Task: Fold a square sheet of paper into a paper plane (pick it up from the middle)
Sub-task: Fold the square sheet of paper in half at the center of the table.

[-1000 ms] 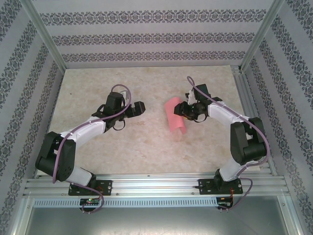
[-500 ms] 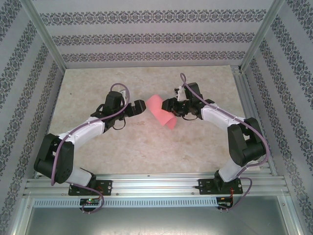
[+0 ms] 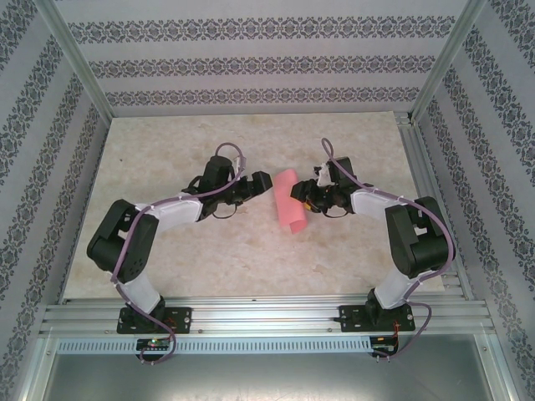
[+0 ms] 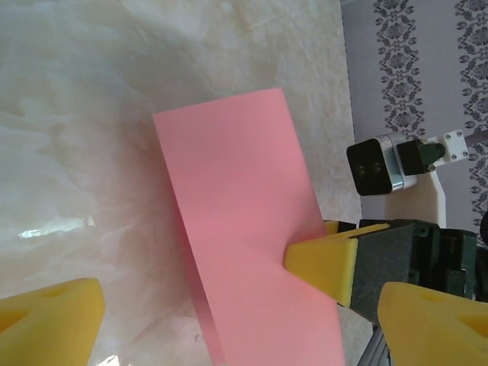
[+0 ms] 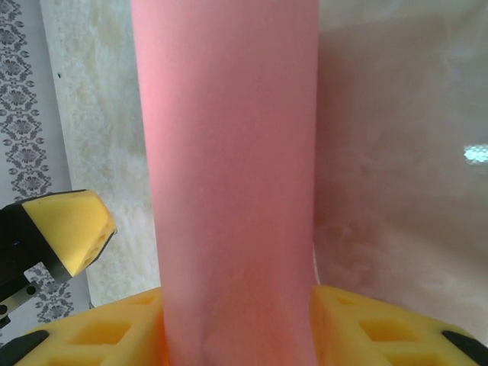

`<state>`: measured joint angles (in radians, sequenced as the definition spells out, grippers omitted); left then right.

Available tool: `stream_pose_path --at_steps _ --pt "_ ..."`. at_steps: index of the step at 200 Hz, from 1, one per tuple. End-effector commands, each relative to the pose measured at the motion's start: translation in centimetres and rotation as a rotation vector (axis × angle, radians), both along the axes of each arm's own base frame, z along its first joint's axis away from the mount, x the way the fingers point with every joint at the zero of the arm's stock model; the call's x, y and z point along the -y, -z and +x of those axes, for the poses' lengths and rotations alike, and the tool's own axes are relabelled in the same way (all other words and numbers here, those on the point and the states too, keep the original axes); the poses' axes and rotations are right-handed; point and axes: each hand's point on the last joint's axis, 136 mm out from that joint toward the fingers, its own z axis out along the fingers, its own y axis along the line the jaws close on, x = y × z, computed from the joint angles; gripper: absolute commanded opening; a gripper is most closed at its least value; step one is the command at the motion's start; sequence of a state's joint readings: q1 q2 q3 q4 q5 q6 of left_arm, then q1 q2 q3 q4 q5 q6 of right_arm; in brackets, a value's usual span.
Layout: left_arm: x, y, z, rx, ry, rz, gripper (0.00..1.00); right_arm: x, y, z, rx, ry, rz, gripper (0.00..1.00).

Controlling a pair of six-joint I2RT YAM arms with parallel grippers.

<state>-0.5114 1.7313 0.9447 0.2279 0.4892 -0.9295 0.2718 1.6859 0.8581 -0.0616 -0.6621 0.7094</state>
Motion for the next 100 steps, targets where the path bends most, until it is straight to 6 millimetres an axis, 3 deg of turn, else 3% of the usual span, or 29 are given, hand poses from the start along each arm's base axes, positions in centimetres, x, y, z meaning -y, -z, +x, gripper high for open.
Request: stream_pose_path --at_steps 1,36,100 --pt "3.5 -1.7 0.4 0.013 0.049 -0.113 0.85 0.2 -0.8 0.2 0.041 -0.006 0.033 0.49" --pt "6.2 0.6 -0.1 -0.046 0.089 -0.12 0.71 1.6 0.3 0.1 0.021 0.022 0.022 0.49" --pt "7.2 2.7 0.4 -0.09 0.074 -0.078 0.6 3.5 1.8 -0.6 -0.014 0.018 -0.067 0.51"
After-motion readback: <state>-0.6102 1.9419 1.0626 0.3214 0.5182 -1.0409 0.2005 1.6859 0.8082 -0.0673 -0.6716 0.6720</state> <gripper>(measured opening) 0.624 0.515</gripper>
